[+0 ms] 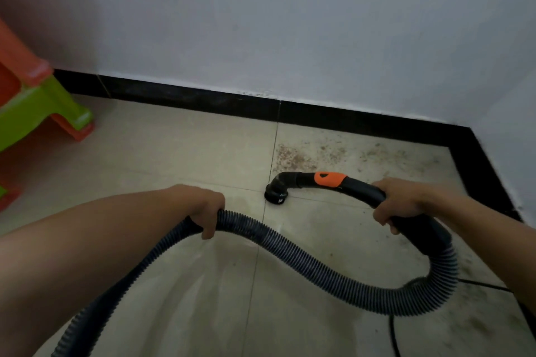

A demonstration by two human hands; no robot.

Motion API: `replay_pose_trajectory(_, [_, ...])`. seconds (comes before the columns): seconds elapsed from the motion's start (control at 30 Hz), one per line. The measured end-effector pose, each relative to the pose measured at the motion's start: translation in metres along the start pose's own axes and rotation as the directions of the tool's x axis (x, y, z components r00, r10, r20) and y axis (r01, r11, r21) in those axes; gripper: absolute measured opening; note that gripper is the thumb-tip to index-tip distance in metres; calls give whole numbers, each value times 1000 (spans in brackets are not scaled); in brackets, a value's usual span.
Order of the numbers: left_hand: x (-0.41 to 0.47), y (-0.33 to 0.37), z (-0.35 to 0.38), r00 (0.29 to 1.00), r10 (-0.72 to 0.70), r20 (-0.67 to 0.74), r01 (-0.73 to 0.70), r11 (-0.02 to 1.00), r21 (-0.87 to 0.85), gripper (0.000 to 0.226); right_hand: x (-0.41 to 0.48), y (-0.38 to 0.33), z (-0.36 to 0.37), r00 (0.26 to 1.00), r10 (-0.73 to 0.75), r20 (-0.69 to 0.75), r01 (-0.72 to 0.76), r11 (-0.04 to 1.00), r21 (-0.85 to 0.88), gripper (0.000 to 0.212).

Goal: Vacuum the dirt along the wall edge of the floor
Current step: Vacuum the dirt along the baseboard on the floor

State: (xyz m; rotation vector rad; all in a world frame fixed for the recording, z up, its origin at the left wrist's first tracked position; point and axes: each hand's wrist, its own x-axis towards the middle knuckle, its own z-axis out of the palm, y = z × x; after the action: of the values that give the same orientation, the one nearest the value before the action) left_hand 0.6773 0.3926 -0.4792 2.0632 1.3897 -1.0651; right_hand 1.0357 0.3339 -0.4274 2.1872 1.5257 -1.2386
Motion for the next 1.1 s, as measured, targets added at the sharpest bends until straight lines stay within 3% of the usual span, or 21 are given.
replay_pose_trajectory(0.1, [-2,-11,6,1000,-24,16,24,999,21,60,4,-6,20,999,-35,-6,35,999,27,28])
replay_pose_trajectory(0.2, [-7,-29,15,998,-65,7,65,997,32,49,22,-21,45,988,-72,-138,83,994,73,28])
replay_pose_trajectory(0.33, [-17,-53,12,989,-125,-79,126,992,7,45,47,-59,55,934,-122,-336,97,991,-92,35])
replay_pose_trajectory(0.67, [-11,-61,7,974,-174,-143,148,974,-173,43,97,-112,8,866,-149,-478,8,959,-284,49])
replay_pose_trajectory(0.9, [11,-41,-1,987,-95,-132,71,983,-171,45,109,-70,-13,856,-30,-517,-44,990,-130,40])
replay_pose_trajectory(1.0, [18,-30,-9,988,-67,-136,44,985,-167,45,109,-36,-19,874,93,-478,-56,994,92,34])
replay_pose_trajectory(1.1, [22,-23,-14,992,-54,-117,35,986,-162,45,108,-1,-25,876,233,-422,-78,933,352,38])
